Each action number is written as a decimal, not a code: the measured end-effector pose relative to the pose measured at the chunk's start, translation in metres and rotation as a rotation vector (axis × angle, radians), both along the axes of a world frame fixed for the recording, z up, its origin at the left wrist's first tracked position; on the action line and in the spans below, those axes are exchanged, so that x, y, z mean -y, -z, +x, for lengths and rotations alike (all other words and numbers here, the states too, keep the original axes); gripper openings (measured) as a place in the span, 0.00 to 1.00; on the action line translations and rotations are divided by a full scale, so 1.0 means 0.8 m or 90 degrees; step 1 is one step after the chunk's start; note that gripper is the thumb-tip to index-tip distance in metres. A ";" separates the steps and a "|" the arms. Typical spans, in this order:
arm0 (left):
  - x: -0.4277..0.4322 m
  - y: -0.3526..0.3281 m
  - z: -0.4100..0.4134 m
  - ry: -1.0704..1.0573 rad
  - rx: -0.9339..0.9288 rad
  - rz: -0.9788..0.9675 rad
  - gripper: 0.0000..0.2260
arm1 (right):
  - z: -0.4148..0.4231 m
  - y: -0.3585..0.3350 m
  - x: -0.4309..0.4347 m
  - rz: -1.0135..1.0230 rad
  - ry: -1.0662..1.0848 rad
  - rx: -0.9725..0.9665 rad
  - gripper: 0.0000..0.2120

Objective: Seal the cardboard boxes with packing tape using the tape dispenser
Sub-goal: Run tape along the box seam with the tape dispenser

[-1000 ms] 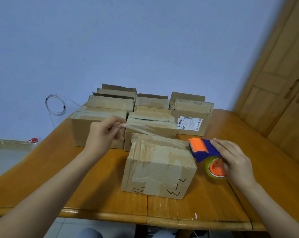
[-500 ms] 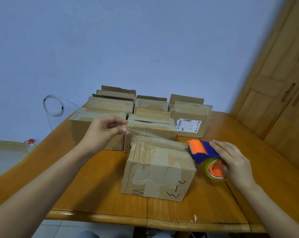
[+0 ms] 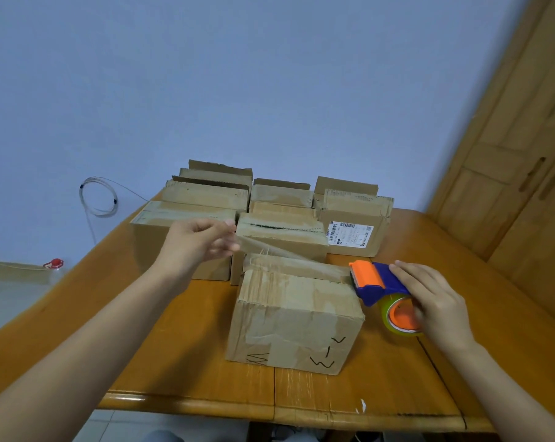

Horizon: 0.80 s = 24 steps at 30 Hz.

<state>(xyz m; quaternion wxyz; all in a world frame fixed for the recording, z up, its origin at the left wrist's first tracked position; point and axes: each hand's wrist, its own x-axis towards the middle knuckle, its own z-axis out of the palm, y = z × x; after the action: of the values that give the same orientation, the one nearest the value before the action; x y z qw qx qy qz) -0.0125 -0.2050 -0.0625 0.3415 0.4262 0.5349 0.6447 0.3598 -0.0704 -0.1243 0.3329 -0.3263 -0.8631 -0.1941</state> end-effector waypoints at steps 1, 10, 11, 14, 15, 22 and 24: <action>-0.001 0.000 0.003 -0.024 0.009 -0.014 0.05 | 0.000 0.000 0.000 0.000 0.000 0.001 0.41; 0.008 -0.012 0.004 -0.047 0.026 -0.061 0.11 | 0.000 0.000 0.003 -0.005 -0.002 0.004 0.40; 0.009 -0.016 0.005 -0.045 0.009 -0.057 0.12 | 0.000 -0.001 0.004 -0.007 -0.001 0.005 0.41; 0.013 -0.031 0.009 -0.041 -0.060 -0.042 0.12 | 0.000 -0.002 0.003 -0.006 -0.001 0.003 0.40; 0.014 -0.035 0.010 -0.042 -0.074 -0.033 0.12 | -0.001 -0.002 0.004 -0.006 -0.003 0.000 0.40; 0.018 -0.039 0.014 -0.050 -0.075 -0.038 0.14 | -0.002 0.001 0.006 -0.005 -0.014 -0.019 0.39; 0.021 -0.038 0.015 -0.049 -0.075 -0.041 0.15 | -0.002 0.003 0.005 -0.007 -0.013 -0.022 0.39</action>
<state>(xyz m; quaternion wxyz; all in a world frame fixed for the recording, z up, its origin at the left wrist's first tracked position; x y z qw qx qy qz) -0.0008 -0.2218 -0.0325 0.2977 0.4315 0.5904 0.6137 0.3580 -0.0748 -0.1266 0.3484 -0.3226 -0.8615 -0.1802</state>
